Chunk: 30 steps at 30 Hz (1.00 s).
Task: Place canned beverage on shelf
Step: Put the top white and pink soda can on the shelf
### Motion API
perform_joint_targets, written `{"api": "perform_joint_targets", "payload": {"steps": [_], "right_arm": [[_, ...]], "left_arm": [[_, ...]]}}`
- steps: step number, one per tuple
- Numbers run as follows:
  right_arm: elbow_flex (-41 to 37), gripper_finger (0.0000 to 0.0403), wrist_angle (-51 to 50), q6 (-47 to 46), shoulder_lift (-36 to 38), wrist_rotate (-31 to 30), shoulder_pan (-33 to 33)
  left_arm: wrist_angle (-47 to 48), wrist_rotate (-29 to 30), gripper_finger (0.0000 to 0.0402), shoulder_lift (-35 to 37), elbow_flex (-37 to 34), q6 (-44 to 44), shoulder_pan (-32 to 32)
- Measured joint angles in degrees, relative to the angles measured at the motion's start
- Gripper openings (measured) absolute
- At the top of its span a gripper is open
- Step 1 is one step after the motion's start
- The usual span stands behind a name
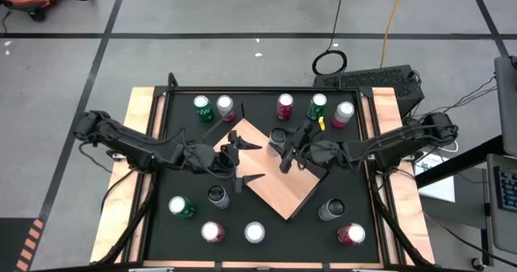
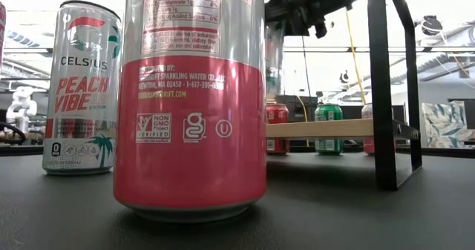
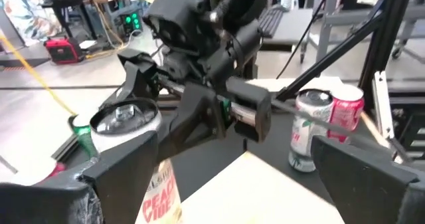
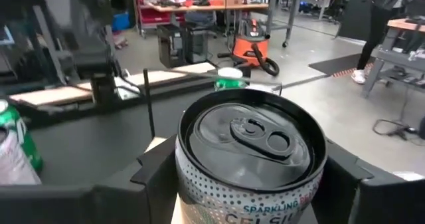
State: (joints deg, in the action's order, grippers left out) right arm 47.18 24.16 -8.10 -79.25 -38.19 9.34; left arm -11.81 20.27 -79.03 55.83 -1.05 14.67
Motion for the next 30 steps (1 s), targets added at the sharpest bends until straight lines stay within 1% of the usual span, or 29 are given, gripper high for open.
{"api": "perform_joint_targets", "payload": {"steps": [3,7,14,21,30], "right_arm": [[0.04,0.0233,-0.36,0.32,-0.36,1.3,-1.64],[0.04,0.0233,-0.27,-0.44,-2.39,2.37,-2.96],[0.0,0.0233,3.34,-0.85,-7.68,2.5,-3.38],[0.02,0.0233,4.33,-0.22,-8.17,2.41,-3.64],[0.02,0.0233,3.8,-0.57,-8.58,2.48,-3.75]], "left_arm": [[3.04,0.01,0.0396,1.42,0.0,-0.21,-0.53],[5.34,0.21,0.0396,1.45,0.02,1.45,-0.93],[5.46,1.27,0.0396,1.08,0.0,2.68,-0.78],[7.02,1.29,0.0396,1.08,0.0,3.33,-0.78],[6.26,1.29,0.0396,1.05,-1.81,5.18,-0.78]]}}
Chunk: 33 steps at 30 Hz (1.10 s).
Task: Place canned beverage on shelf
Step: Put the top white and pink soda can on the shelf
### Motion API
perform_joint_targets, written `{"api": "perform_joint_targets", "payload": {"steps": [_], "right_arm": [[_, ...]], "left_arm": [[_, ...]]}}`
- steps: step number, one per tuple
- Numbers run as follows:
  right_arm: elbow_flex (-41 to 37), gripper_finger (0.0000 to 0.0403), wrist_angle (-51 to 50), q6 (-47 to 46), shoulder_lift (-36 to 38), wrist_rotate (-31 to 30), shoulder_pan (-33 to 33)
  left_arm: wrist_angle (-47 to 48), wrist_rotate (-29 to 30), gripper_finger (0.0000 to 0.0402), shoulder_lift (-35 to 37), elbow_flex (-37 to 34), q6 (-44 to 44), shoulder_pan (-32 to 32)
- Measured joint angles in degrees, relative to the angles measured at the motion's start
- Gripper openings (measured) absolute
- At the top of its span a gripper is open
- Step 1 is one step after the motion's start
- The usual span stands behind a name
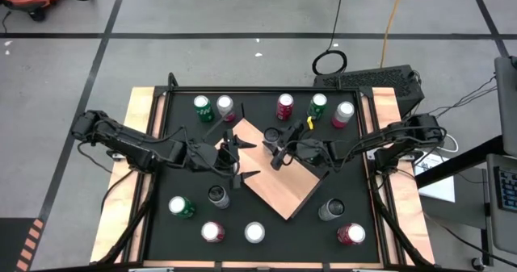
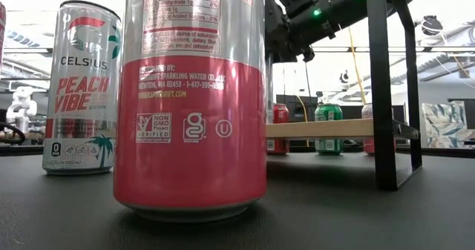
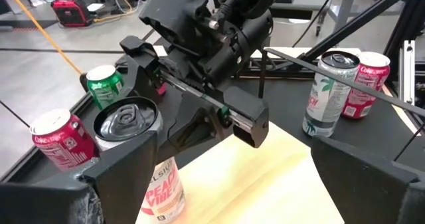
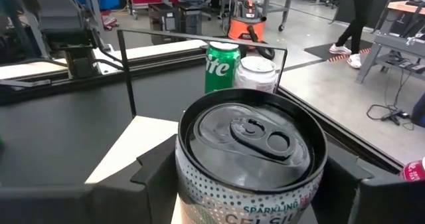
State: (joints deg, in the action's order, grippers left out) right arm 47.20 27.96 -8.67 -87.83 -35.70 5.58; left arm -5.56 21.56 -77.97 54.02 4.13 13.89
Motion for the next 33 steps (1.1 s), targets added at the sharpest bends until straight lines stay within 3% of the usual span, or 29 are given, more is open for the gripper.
{"api": "perform_joint_targets", "payload": {"steps": [18,33], "right_arm": [[0.0,0.0255,-2.07,-1.14,0.02,0.0,0.0],[0.04,0.0244,-3.12,-0.94,3.06,-0.04,2.4]], "left_arm": [[-1.45,0.0,0.0396,0.0,-0.02,0.04,0.0],[-1.16,-0.04,0.0396,0.0,-0.02,0.06,0.0]]}}
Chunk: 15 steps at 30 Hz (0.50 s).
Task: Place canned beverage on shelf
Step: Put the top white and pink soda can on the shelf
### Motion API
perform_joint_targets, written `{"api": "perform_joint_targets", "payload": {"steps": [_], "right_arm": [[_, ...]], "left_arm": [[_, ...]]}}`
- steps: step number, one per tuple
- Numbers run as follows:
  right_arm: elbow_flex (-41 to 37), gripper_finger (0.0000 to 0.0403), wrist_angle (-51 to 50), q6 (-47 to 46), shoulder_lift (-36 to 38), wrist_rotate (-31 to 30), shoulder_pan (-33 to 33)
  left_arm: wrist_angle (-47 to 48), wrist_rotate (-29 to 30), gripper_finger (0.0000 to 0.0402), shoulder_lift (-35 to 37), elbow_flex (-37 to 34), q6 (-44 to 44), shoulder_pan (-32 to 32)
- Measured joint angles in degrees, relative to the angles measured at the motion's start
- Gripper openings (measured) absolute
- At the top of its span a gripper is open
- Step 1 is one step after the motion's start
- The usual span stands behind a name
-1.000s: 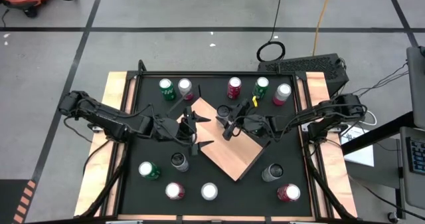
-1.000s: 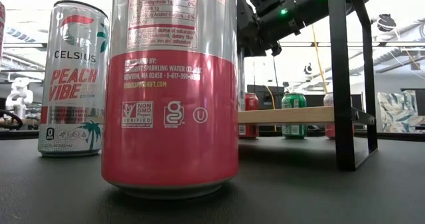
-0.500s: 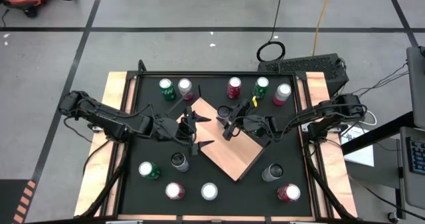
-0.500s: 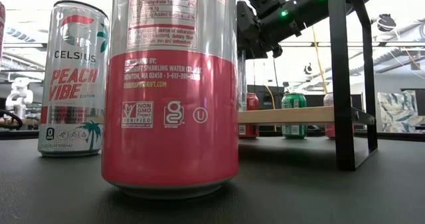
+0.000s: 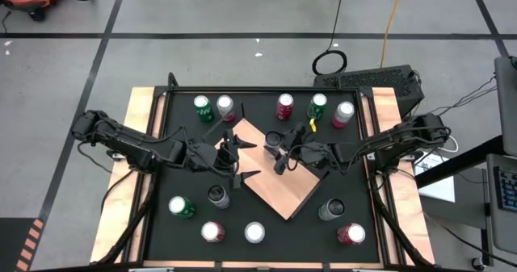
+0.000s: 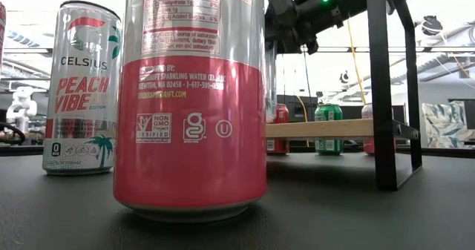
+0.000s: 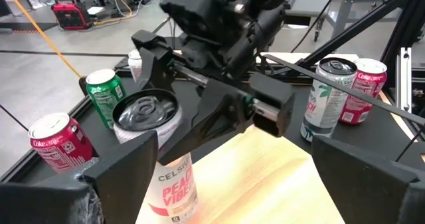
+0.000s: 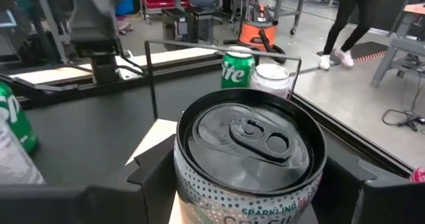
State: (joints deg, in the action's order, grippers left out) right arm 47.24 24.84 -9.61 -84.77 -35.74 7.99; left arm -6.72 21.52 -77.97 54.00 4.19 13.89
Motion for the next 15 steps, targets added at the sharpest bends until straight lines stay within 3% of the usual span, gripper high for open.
{"api": "perform_joint_targets", "payload": {"steps": [15], "right_arm": [[0.0,0.0243,-1.98,-0.59,0.04,-0.2,-0.04]], "left_arm": [[-0.09,-0.31,0.0396,0.0,0.0,0.02,0.0]]}}
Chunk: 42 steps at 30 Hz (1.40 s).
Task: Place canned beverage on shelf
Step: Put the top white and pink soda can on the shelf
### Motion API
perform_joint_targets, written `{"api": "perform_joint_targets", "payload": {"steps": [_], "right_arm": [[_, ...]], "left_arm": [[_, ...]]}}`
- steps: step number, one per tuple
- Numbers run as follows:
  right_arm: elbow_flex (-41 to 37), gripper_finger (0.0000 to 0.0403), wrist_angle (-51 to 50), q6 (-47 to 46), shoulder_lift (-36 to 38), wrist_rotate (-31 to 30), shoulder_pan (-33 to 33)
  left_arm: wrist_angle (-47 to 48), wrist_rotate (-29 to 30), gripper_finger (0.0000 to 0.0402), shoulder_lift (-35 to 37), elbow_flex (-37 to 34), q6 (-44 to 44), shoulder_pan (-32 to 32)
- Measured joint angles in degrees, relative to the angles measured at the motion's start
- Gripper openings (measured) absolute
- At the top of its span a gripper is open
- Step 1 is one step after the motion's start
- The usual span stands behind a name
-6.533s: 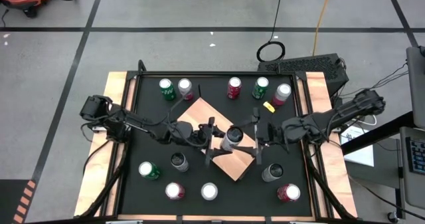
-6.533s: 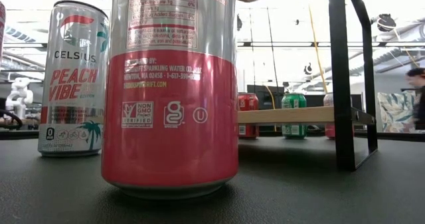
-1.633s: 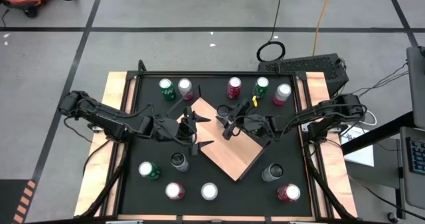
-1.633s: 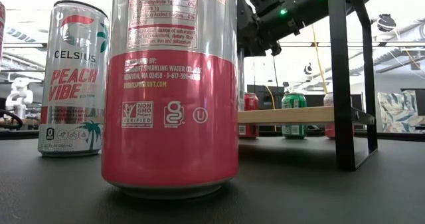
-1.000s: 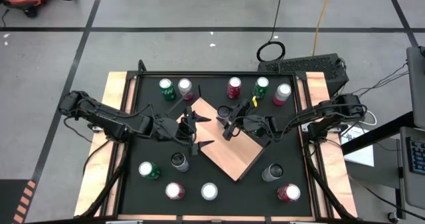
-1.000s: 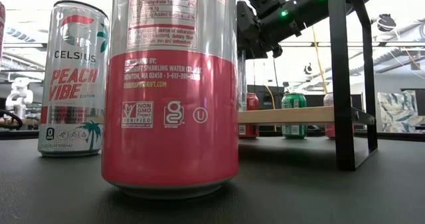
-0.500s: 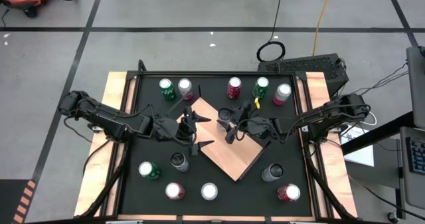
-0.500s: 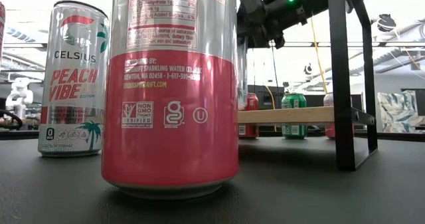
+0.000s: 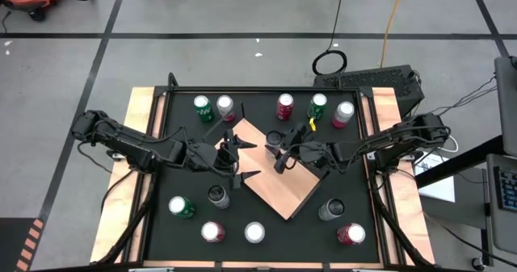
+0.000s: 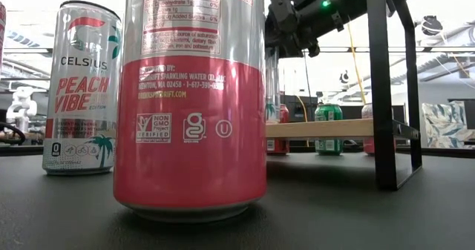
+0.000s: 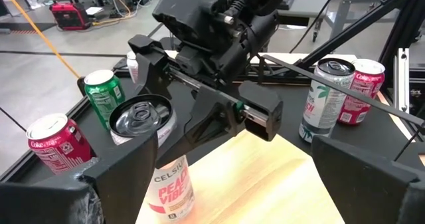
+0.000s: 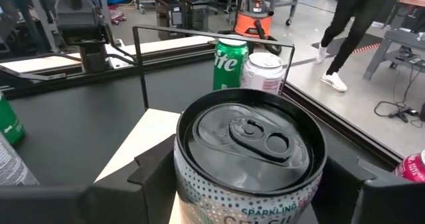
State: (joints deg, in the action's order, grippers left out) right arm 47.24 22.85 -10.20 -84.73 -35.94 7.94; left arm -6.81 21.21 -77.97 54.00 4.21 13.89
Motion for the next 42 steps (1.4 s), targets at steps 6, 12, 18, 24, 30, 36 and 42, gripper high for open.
{"api": "perform_joint_targets", "payload": {"steps": [6,12,18,24,30,36,42], "right_arm": [[0.0,0.0243,0.0,0.79,0.04,0.06,0.04],[0.0,0.0242,-0.12,0.73,0.04,0.04,0.02],[-0.02,0.0242,-3.21,-0.7,1.43,0.05,1.69],[0.0,0.0242,-8.03,-3.62,4.02,-0.32,3.55],[0.0,0.0242,-14.67,-7.49,4.24,-5.72,5.62],[0.0,0.0242,-15.15,-8.28,4.26,-6.25,6.06],[0.0,0.0243,-15.45,-8.63,4.26,-6.03,6.43]], "left_arm": [[0.0,0.0,0.0396,0.0,0.0,-0.01,0.0],[0.05,0.0,0.0396,0.0,0.0,-0.04,0.0],[0.38,0.02,0.0396,0.0,0.0,0.54,0.13],[0.74,0.02,0.0396,0.0,-0.02,1.39,0.13],[0.81,0.02,0.0396,0.0,-0.02,1.51,0.13],[0.9,0.02,0.0396,0.0,-0.02,1.48,0.13],[1.46,0.04,0.0396,0.0,-0.02,1.5,0.13]]}}
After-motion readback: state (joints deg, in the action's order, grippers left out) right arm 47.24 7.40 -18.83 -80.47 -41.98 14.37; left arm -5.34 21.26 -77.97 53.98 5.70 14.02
